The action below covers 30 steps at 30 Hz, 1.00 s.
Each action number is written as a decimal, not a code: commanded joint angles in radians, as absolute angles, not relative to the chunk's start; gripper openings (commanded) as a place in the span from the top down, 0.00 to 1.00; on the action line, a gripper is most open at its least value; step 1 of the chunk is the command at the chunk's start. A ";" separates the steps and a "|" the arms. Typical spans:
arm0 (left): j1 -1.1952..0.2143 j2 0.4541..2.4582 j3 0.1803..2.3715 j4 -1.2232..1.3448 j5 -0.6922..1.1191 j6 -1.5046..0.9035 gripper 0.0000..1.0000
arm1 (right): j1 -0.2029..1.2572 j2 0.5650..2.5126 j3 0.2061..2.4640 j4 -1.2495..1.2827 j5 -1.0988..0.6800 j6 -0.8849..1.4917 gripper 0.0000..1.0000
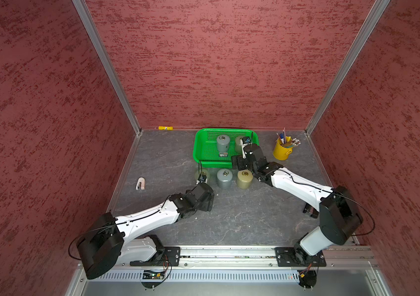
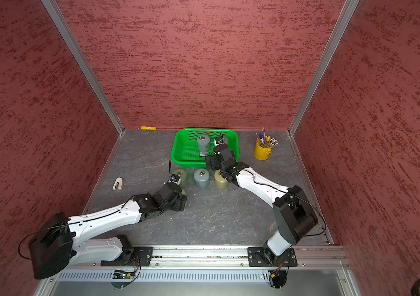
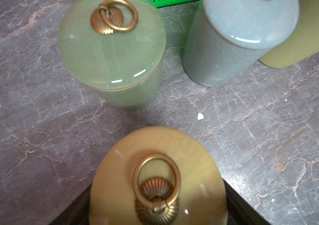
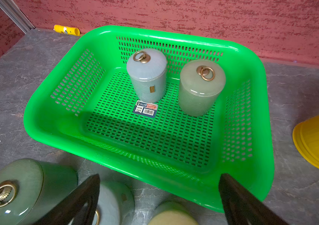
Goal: Take the tea canister out of the basket
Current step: Place the tea canister at the center of the board.
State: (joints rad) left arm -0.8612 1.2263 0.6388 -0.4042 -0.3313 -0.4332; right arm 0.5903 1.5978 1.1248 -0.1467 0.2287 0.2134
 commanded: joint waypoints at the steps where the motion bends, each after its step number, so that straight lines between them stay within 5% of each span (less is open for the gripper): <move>1: -0.870 1.239 0.661 -0.425 -0.366 -0.437 0.36 | 0.586 1.604 1.140 -0.128 0.220 0.225 0.02; 14: -0.903 1.246 0.675 -0.461 -0.394 -0.437 0.00 | 0.586 1.606 1.135 -0.124 0.225 0.224 0.02; 30: -0.897 1.138 0.876 -0.513 -0.305 -0.267 0.00 | 0.580 1.574 1.145 -0.133 0.264 0.206 0.02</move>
